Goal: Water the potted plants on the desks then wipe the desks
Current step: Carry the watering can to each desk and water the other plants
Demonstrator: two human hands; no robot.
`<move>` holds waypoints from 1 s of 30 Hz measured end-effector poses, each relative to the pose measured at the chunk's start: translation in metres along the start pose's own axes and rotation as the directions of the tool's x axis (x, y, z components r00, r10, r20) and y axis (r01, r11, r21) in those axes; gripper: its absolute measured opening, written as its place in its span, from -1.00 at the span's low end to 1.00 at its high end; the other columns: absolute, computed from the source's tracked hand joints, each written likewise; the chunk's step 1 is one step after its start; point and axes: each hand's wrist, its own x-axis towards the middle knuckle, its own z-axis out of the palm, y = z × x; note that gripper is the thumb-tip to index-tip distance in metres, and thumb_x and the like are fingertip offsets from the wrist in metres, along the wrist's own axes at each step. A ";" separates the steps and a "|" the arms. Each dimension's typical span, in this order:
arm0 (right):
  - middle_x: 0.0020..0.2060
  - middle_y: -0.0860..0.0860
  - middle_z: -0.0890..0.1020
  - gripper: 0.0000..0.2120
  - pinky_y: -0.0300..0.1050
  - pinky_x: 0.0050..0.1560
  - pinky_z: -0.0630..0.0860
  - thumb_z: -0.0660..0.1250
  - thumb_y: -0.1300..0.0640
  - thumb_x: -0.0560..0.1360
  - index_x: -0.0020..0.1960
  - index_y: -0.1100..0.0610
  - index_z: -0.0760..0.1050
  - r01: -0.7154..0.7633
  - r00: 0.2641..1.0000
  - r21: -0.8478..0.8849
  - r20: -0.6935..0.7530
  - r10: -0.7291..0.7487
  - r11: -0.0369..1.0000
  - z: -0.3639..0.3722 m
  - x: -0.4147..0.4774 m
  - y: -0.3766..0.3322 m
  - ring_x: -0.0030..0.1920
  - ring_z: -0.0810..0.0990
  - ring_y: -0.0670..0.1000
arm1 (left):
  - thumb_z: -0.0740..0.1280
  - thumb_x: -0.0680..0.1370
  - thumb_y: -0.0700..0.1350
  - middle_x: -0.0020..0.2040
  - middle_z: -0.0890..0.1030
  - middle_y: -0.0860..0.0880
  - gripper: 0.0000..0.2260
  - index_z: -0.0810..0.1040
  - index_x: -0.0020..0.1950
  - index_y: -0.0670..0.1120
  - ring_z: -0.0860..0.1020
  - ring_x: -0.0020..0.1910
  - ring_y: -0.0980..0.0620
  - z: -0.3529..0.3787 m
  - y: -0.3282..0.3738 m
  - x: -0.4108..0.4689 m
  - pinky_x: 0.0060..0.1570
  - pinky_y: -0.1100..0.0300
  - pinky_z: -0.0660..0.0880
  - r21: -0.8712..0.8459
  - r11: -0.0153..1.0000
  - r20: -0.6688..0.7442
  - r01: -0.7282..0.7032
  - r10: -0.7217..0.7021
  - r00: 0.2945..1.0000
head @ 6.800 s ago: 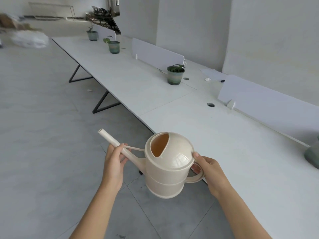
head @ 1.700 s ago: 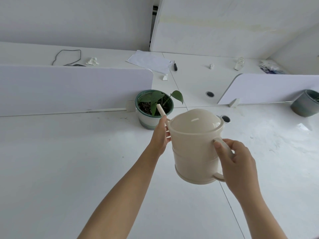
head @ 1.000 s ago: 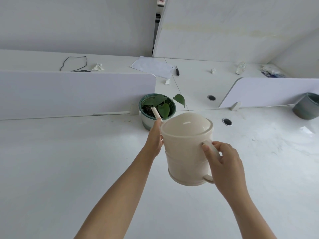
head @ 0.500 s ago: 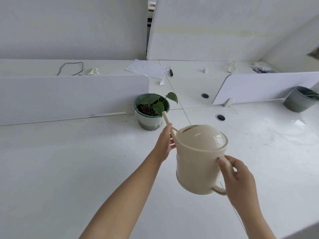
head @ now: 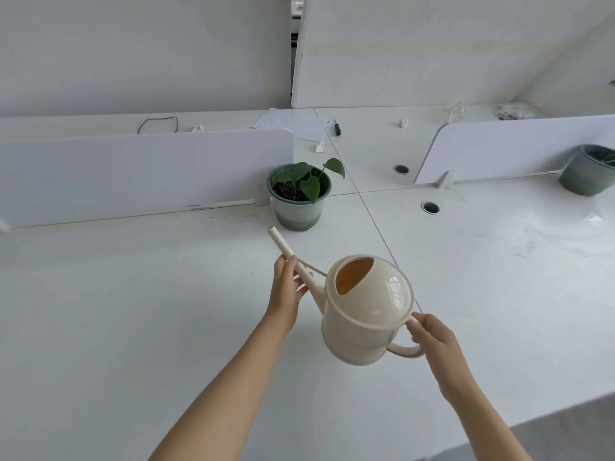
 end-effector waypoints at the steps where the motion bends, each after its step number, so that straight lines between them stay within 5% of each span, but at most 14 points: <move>1: -0.16 -0.10 0.57 -0.82 -0.32 -0.13 0.40 0.19 0.24 0.54 -0.18 0.07 0.49 -0.009 1.000 -0.006 0.017 0.009 1.000 0.001 0.001 0.004 -0.09 0.48 -0.09 | 0.09 0.61 -0.06 0.06 0.41 -0.14 -0.75 0.33 0.24 -0.13 0.51 -0.04 -0.06 -0.005 -0.002 -0.005 -0.03 0.09 0.50 0.003 1.000 -0.022 -0.025 0.025 0.999; 5: -0.22 -0.10 0.52 -0.83 -0.27 -0.14 0.35 0.19 0.23 0.54 -0.20 0.09 0.47 -0.039 0.995 -0.012 0.091 0.040 0.999 0.011 0.003 0.010 -0.17 0.45 -0.15 | 0.10 0.61 -0.10 0.06 0.43 -0.08 -0.60 0.18 0.45 -0.10 0.51 0.05 -0.06 -0.026 -0.010 -0.024 0.12 0.05 0.44 0.018 0.993 -0.109 -0.118 0.119 0.987; 17: -0.19 -0.04 0.50 -0.90 -0.29 -0.20 0.32 0.17 0.22 0.55 -0.08 0.11 0.45 -0.062 0.937 -0.064 0.341 0.080 0.996 0.044 0.011 0.018 -0.17 0.45 -0.16 | 0.12 0.61 -0.16 0.12 0.47 -0.14 -0.59 0.17 0.45 -0.06 0.48 0.12 -0.07 -0.077 -0.024 -0.069 0.24 0.05 0.40 -0.031 0.957 -0.378 -0.287 0.254 0.890; 30: -0.01 0.09 0.54 -0.87 -0.47 -0.20 0.45 0.16 0.22 0.56 0.03 0.20 0.45 -0.003 0.877 -0.084 0.478 0.043 0.996 0.073 0.029 0.022 -0.04 0.51 -0.11 | 0.08 0.61 -0.15 0.13 0.46 -0.14 -0.60 0.16 0.45 -0.10 0.49 0.09 -0.09 -0.099 -0.026 -0.084 0.23 0.00 0.39 -0.082 0.951 -0.538 -0.297 0.209 0.816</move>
